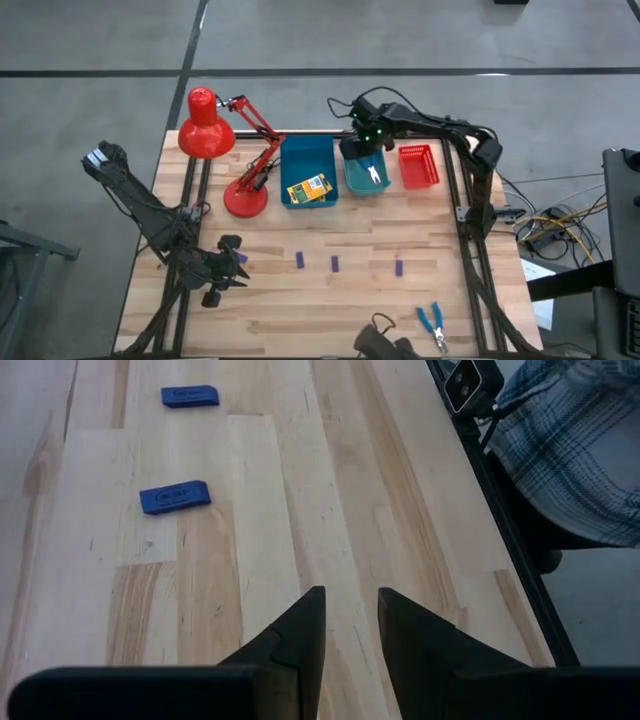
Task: Pick & Place School Supplies
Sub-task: Put the blue whole punchers into the green bin
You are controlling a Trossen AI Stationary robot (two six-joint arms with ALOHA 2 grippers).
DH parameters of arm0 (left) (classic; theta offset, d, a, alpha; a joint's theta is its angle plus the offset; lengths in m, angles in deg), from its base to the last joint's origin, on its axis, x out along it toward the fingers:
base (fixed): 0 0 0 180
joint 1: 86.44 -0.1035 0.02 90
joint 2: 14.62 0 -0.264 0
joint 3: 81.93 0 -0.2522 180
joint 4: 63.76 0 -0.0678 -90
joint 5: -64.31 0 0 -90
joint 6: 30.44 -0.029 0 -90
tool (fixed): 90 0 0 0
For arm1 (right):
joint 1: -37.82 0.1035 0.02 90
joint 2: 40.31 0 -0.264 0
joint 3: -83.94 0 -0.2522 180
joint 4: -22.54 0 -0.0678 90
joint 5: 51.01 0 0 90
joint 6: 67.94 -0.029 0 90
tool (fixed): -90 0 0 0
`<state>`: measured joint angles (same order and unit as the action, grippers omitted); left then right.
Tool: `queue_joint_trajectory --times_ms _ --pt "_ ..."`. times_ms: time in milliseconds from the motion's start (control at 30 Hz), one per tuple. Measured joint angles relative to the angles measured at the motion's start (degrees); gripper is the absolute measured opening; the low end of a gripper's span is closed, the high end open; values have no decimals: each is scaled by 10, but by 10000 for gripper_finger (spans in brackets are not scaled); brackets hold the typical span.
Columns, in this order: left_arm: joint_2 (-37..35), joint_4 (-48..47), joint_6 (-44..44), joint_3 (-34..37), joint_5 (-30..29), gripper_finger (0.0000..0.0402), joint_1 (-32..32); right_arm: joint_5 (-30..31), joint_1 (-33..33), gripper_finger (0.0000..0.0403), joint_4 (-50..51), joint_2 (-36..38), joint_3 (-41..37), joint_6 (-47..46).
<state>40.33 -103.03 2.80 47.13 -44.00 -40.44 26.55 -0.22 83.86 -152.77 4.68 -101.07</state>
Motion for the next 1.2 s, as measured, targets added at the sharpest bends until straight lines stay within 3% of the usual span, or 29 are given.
queue_joint_trajectory --times_ms 367,667,833,1200 --pt "0 0 0 0 0 99 0 8 2 38 -5 -32 0 1" --pt "0 0 0 0 0 99 0 10 2 99 -12 -32 0 1" --pt "0 0 0 0 0 99 0 8 2 113 -12 -31 0 1" --pt "0 0 0 0 0 99 0 20 8 103 6 86 -1 58"
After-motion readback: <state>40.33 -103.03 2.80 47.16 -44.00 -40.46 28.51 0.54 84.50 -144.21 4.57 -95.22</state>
